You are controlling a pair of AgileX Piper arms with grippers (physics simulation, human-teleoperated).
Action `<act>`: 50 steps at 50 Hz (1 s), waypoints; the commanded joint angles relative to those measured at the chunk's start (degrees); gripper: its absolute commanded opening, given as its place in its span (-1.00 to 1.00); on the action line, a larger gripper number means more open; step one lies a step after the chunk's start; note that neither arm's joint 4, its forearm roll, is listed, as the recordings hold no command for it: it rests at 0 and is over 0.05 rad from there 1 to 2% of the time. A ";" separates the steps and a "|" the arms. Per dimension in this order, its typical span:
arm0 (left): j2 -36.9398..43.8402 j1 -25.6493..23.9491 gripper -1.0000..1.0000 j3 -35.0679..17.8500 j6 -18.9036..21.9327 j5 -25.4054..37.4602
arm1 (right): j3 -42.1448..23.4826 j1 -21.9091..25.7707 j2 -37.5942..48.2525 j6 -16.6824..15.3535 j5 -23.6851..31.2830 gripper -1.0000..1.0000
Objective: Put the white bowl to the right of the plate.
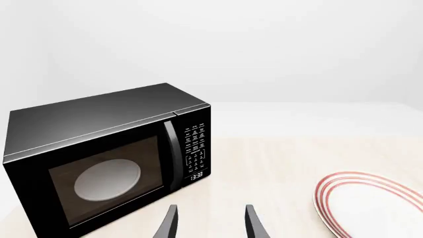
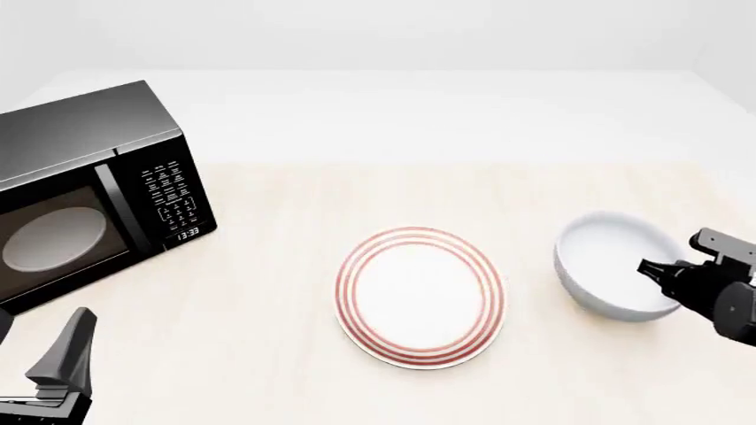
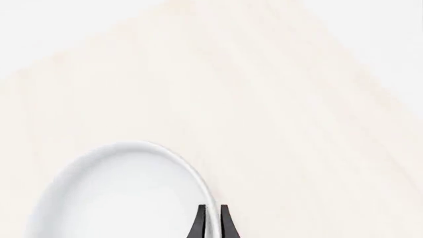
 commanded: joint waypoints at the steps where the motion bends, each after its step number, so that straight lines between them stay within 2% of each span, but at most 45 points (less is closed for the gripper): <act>1: 0.00 0.00 1.00 0.00 0.00 0.00 | 0.41 0.65 3.84 1.84 -2.87 -1.00; 11: 0.00 0.00 1.00 0.00 0.00 0.00 | 1.48 0.93 2.80 2.93 -3.27 -1.00; 12: 0.00 0.00 1.00 0.00 0.00 0.00 | 1.62 0.88 1.90 2.83 -2.79 1.00; 18: 0.00 0.00 1.00 0.00 0.00 0.00 | 3.12 0.85 -7.20 2.15 1.43 1.00; 21: 0.00 0.00 1.00 0.00 0.00 0.00 | 4.62 1.64 -11.96 4.23 2.43 1.00; 23: 0.00 0.00 1.00 0.00 0.00 0.00 | 4.81 1.90 -15.76 2.61 5.24 1.00; 24: 0.00 0.00 1.00 0.00 0.00 0.00 | 5.38 2.87 -19.97 2.81 7.56 1.00; 29: 0.00 0.00 1.00 0.00 0.00 0.00 | 5.08 4.15 -30.47 1.19 15.01 1.00; 31: 0.00 0.00 1.00 0.00 0.00 0.00 | 4.68 4.93 -34.16 1.55 17.80 1.00; 37: 0.00 0.00 1.00 0.00 0.00 0.00 | -0.71 8.98 -48.73 -1.24 31.65 1.00; 38: 0.00 0.00 1.00 0.00 0.00 0.00 | -0.74 8.98 -48.78 -1.24 31.72 1.00; 39: 0.00 0.00 1.00 0.00 0.00 0.00 | -2.46 10.54 -51.90 -1.87 34.77 1.00; 42: 0.00 0.00 1.00 0.00 0.00 0.00 | -3.94 12.93 -55.47 -2.09 37.74 1.00; 44: 0.00 0.00 1.00 0.00 0.00 0.00 | -5.60 15.52 -58.28 -4.59 40.39 1.00; 47: 0.00 0.00 1.00 0.00 0.00 0.00 | -7.00 18.68 -61.47 -3.46 42.17 1.00; 50: 0.00 0.00 1.00 0.00 0.00 0.00 | -7.15 20.99 -63.61 -4.87 42.75 1.00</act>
